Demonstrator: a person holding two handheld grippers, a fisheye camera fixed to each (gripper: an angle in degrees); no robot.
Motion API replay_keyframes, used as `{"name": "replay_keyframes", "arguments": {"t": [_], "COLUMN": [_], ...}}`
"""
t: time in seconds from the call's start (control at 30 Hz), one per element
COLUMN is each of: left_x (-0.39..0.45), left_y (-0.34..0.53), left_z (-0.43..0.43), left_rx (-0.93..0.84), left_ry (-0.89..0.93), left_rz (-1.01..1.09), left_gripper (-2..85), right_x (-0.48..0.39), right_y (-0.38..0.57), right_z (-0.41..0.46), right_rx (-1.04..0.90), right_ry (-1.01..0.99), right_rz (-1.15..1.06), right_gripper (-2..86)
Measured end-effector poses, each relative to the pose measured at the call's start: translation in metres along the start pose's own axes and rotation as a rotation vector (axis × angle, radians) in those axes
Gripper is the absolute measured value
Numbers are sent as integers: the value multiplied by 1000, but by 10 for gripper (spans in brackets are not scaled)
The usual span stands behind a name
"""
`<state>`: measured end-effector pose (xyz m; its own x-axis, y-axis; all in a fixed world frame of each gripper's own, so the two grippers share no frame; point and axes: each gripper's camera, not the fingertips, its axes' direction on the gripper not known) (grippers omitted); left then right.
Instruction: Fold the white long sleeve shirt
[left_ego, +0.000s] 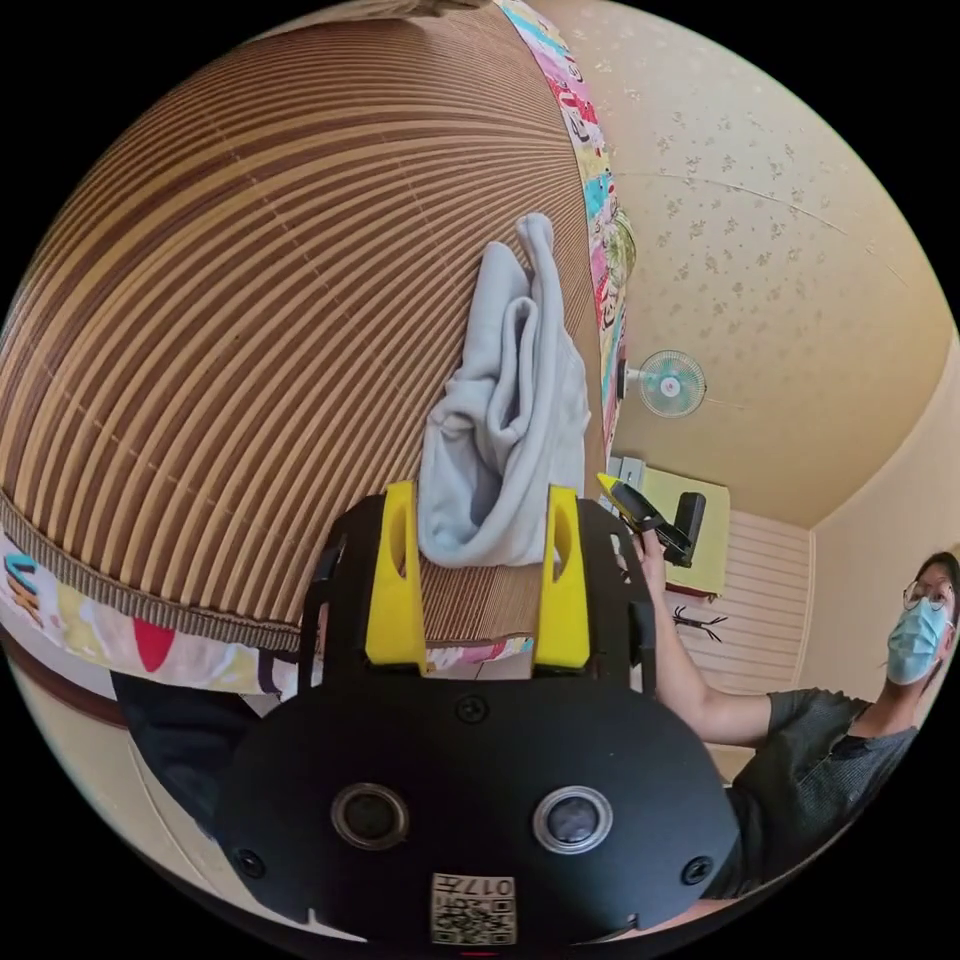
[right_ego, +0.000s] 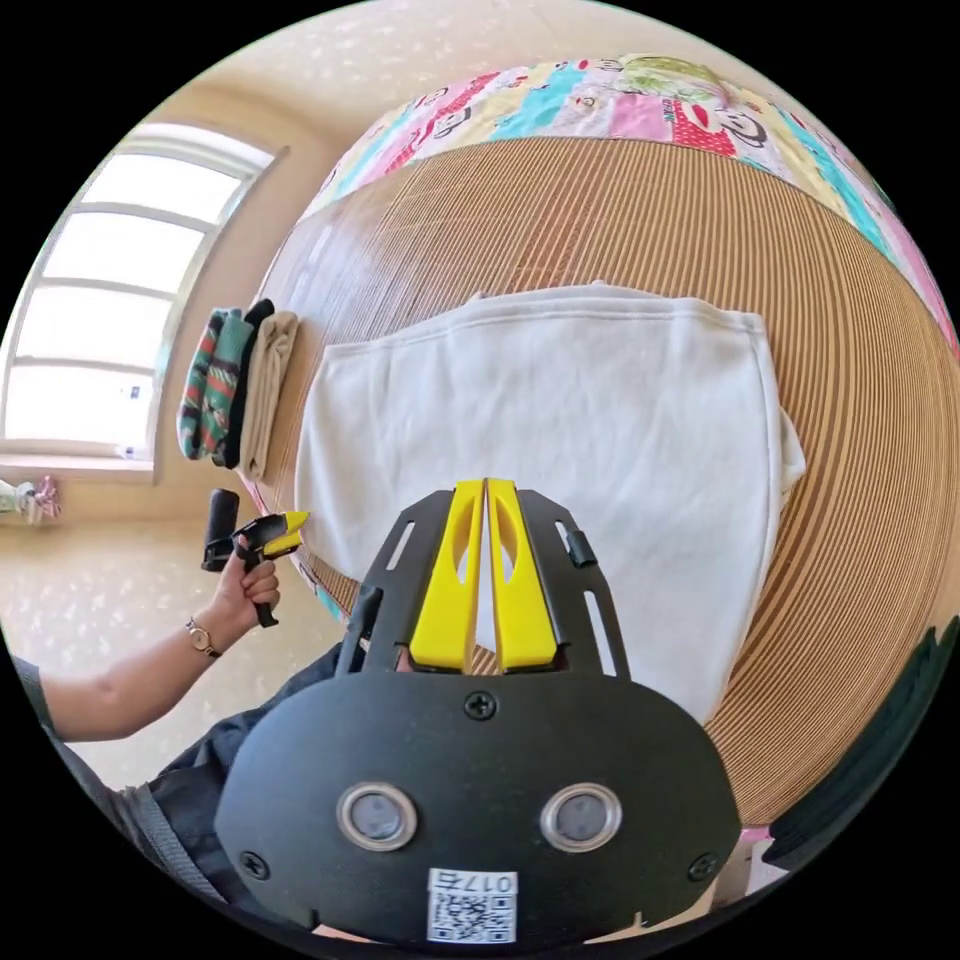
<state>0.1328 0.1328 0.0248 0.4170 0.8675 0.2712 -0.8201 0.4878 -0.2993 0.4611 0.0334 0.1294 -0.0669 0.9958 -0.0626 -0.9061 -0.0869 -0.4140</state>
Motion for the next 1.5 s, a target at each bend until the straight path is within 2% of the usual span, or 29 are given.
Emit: {"name": "replay_keyframes", "arguments": {"t": [0.13,0.2,0.33,0.53,0.67,0.8,0.9,0.97,1.1,1.17,1.23,1.3,1.37,1.5], "left_x": [-8,-12,24,135,238,272,258,253,230,202,164,107,69,3], "left_y": [-16,-24,-30,-30,2,54,65,63,41,17,-11,-50,-79,-127], "left_z": [30,33,10,-43,35,172,256,282,261,239,217,192,192,249], "left_rx": [-44,-51,-73,-5,-116,-255,-368,-431,-417,-355,-257,-143,-144,-350], "left_ry": [-51,13,-50,-324,-449,-475,-348,-307,-111,-146,-237,-269,-229,-77], "left_rz": [-66,-85,54,333,687,903,851,813,752,646,499,303,221,114], "left_gripper": [75,47,42,42,43,62,94,93,103,127,157,182,204,203], "right_x": [-21,-26,-43,-86,-41,30,93,135,174,185,183,176,160,126], "right_y": [4,15,37,71,101,136,165,185,186,161,135,104,61,10], "right_z": [72,82,90,117,65,8,-33,-66,-92,-84,-73,-62,-50,-30], "right_rx": [-140,-109,-107,-156,-41,23,24,74,143,104,57,0,-60,-192], "right_ry": [173,193,45,-198,-414,-397,-363,-390,-599,-773,-841,-864,-917,-956], "right_rz": [-89,-93,-36,-28,164,300,379,457,465,422,389,341,256,185], "right_gripper": [6,6,5,5,8,13,27,61,145,202,238,245,240,199]}}
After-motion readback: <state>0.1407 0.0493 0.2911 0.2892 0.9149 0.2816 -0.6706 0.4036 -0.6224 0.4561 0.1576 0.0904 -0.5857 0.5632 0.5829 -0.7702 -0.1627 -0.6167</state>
